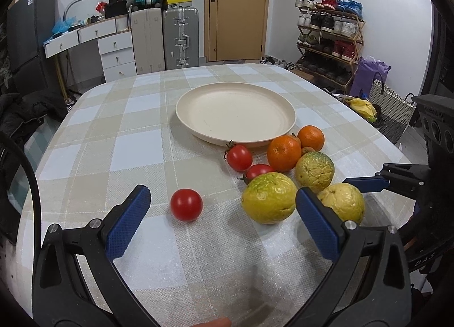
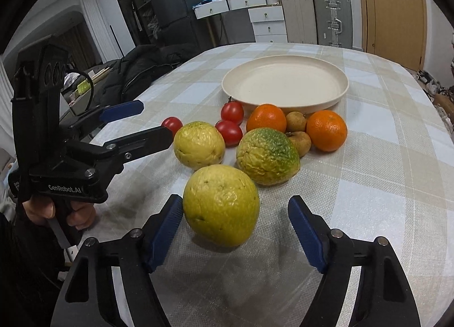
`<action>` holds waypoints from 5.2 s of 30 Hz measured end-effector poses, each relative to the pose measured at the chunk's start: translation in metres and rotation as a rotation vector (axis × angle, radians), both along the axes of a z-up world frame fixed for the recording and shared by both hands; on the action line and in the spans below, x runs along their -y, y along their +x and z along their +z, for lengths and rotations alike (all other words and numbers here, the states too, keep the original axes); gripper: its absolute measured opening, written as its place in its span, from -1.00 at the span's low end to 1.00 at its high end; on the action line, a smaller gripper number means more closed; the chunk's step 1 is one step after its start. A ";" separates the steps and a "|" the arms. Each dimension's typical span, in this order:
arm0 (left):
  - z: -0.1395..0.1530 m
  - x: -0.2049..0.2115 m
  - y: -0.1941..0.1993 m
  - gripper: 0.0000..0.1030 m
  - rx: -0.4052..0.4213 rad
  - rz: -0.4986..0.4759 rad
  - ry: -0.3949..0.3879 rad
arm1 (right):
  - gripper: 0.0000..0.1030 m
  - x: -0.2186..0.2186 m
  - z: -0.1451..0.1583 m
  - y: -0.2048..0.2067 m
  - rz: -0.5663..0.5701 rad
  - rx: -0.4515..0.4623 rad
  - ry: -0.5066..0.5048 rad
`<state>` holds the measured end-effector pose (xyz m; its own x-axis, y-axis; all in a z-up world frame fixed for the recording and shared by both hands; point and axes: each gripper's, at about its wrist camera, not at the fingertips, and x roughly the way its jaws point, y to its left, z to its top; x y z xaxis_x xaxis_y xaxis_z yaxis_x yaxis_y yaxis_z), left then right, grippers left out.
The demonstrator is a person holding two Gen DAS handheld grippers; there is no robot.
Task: Organize fruits
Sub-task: 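Grasp a yellow citrus with the left tool while the right tool grasps another yellow citrus, then carry both yellow citrus fruits onto the cream plate and open both tools, then move the left tool to a red tomato while the right tool approaches the green-mottled citrus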
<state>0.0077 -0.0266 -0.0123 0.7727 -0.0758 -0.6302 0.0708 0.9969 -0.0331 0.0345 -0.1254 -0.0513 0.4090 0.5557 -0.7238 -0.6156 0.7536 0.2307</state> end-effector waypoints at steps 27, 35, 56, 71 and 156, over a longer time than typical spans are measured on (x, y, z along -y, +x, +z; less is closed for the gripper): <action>-0.020 0.026 0.026 0.54 -0.143 -0.104 -0.046 | 0.04 0.026 0.025 -0.002 -0.100 0.106 0.101; -0.028 0.032 0.034 -0.06 -0.180 -0.133 -0.087 | 0.04 0.028 0.027 -0.004 -0.106 0.109 0.099; 0.002 0.003 0.024 -0.07 -0.044 -0.058 -0.147 | 0.04 0.036 0.037 0.006 -0.156 0.148 0.106; 0.026 -0.012 0.029 -0.07 0.021 -0.004 -0.143 | 0.04 0.041 0.057 0.033 -0.215 0.175 0.118; 0.007 -0.020 0.098 0.98 -0.025 0.096 -0.045 | 1.00 0.024 0.045 0.099 -0.274 0.126 0.049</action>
